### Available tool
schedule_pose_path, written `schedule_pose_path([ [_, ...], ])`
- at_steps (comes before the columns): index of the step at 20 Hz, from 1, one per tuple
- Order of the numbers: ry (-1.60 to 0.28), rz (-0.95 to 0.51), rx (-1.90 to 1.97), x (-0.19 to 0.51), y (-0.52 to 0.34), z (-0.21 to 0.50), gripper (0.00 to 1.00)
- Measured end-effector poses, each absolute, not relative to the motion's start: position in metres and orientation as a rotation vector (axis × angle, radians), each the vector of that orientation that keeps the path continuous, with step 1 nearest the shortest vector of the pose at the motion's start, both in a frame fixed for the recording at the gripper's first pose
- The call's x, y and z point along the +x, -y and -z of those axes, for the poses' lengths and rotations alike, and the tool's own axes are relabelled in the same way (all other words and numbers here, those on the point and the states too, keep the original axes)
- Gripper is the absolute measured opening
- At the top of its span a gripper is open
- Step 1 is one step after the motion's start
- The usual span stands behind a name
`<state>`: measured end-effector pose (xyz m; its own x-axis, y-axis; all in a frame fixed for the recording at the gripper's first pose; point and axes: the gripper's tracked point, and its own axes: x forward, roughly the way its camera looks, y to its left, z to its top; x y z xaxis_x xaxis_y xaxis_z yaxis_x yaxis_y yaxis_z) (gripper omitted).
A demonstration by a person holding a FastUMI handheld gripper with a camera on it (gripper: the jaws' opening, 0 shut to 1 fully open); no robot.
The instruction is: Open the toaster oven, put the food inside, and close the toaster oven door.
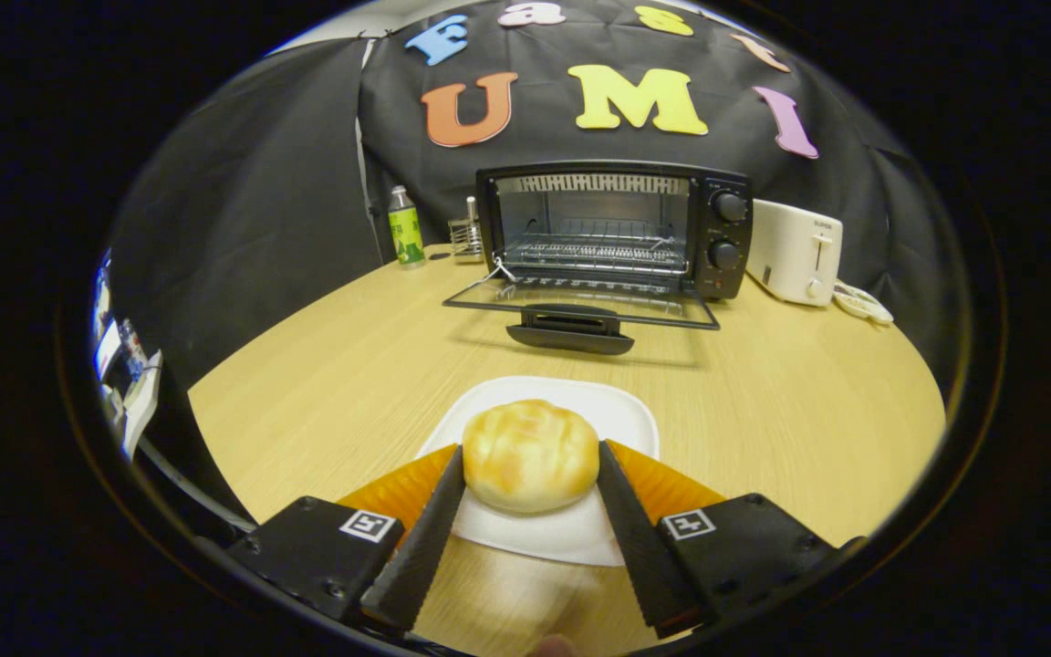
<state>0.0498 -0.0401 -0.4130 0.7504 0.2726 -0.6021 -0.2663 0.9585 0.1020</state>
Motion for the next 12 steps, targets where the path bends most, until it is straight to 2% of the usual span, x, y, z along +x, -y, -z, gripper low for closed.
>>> schedule_pose_path([
  [2,-0.666,-0.290,0.029,0.051,0.041,0.411,0.83],
  [6,-0.637,-0.286,0.136,0.055,0.043,0.390,0.70],
  [12,-0.568,-0.301,0.329,0.075,0.047,0.342,0.65],
])
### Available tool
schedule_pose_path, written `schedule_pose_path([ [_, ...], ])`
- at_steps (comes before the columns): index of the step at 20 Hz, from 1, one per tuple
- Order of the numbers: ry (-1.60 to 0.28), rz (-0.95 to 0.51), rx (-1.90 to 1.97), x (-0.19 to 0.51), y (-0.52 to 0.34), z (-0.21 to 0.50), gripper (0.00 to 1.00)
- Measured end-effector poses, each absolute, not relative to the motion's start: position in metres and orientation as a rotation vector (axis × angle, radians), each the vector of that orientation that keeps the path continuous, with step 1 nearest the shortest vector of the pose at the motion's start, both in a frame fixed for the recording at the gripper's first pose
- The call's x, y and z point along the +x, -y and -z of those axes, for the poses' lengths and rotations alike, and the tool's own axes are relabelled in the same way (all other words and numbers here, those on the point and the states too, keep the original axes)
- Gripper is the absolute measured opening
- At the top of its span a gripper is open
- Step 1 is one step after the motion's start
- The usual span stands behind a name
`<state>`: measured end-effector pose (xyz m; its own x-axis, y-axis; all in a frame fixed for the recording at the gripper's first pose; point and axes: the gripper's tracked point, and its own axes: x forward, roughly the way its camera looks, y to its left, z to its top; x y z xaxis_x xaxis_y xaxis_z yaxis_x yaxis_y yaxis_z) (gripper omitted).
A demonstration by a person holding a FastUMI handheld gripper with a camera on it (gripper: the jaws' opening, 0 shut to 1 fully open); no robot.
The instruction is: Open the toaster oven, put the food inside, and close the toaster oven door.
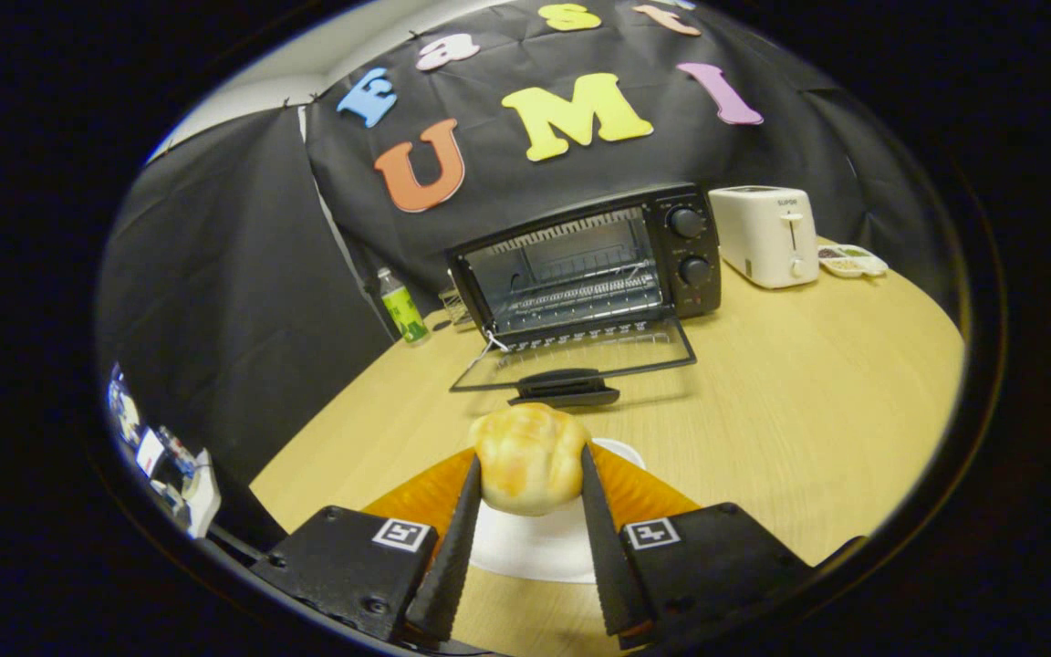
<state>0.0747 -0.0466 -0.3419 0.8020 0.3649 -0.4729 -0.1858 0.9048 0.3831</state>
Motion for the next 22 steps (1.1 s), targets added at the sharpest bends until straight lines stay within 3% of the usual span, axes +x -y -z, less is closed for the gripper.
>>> schedule_pose_path([
  [10,-0.557,-0.303,0.553,0.173,0.048,0.280,0.63],
  [22,-0.606,-0.206,0.565,0.326,0.038,0.326,0.63],
])
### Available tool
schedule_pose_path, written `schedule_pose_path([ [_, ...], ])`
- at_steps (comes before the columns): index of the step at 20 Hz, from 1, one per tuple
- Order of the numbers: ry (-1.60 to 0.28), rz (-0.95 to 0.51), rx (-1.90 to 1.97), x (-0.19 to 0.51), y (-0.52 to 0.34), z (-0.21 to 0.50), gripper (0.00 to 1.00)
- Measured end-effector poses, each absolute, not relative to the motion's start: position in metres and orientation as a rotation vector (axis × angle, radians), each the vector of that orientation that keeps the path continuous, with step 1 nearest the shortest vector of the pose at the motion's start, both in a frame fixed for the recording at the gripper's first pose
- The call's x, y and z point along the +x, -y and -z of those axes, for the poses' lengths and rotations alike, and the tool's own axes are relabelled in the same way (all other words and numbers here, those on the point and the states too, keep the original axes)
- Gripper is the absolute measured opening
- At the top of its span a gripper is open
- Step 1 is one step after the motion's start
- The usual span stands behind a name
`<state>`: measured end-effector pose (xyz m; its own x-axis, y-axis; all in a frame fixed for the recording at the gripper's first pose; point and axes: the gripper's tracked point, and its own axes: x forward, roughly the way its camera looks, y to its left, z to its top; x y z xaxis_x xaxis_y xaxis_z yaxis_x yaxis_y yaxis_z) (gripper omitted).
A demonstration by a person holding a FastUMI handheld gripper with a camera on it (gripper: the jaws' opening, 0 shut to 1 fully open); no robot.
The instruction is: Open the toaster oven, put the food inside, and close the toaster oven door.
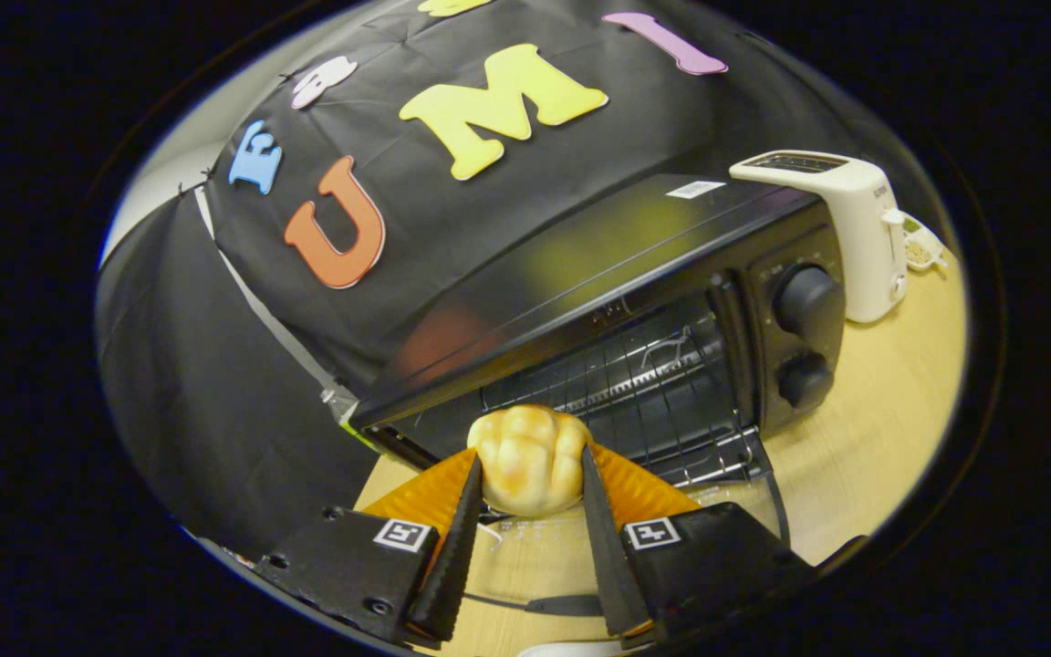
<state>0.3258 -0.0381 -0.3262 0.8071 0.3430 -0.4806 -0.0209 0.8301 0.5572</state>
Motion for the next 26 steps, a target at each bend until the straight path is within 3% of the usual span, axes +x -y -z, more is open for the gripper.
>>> schedule_pose_path([
  [13,-0.600,-0.114,0.426,0.392,0.039,0.366,0.64],
  [19,-0.576,-0.126,0.360,0.376,0.030,0.353,0.98],
  [26,-0.510,-0.141,0.301,0.303,0.033,0.315,0.98],
])
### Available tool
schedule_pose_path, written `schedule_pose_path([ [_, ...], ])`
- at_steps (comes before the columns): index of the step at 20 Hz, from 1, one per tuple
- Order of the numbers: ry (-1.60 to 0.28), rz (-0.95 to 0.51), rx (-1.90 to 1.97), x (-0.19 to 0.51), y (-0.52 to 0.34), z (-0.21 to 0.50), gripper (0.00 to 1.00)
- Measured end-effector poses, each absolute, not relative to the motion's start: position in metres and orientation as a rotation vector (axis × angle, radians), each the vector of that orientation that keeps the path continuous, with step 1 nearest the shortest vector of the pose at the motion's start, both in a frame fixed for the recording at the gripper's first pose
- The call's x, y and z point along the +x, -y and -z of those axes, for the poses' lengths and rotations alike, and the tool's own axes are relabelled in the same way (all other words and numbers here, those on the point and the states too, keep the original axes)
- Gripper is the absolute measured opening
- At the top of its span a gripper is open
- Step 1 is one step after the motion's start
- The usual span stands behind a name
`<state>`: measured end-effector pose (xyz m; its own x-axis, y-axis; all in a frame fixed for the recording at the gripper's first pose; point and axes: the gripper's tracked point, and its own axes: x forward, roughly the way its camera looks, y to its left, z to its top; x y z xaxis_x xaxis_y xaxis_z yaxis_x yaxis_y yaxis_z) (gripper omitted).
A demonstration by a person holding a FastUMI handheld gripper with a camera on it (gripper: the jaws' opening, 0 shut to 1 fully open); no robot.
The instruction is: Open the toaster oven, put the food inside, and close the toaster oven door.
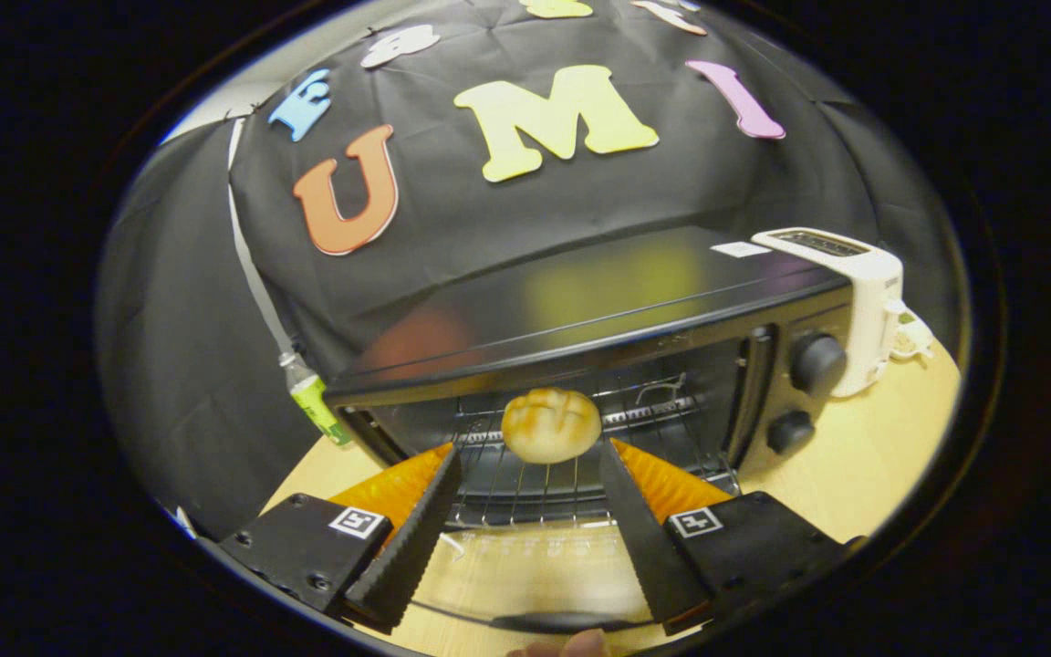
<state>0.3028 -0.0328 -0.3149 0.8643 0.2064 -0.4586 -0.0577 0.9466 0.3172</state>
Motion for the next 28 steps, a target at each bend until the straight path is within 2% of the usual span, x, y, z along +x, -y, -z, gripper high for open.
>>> schedule_pose_path([
  [7,-0.431,-0.130,0.263,0.201,0.049,0.263,0.98],
  [12,-0.445,-0.147,0.156,0.153,0.050,0.286,0.98],
  [21,-0.646,-0.128,0.117,0.139,0.049,0.379,0.98],
  [28,-0.724,-0.109,0.084,0.156,0.043,0.408,0.98],
])
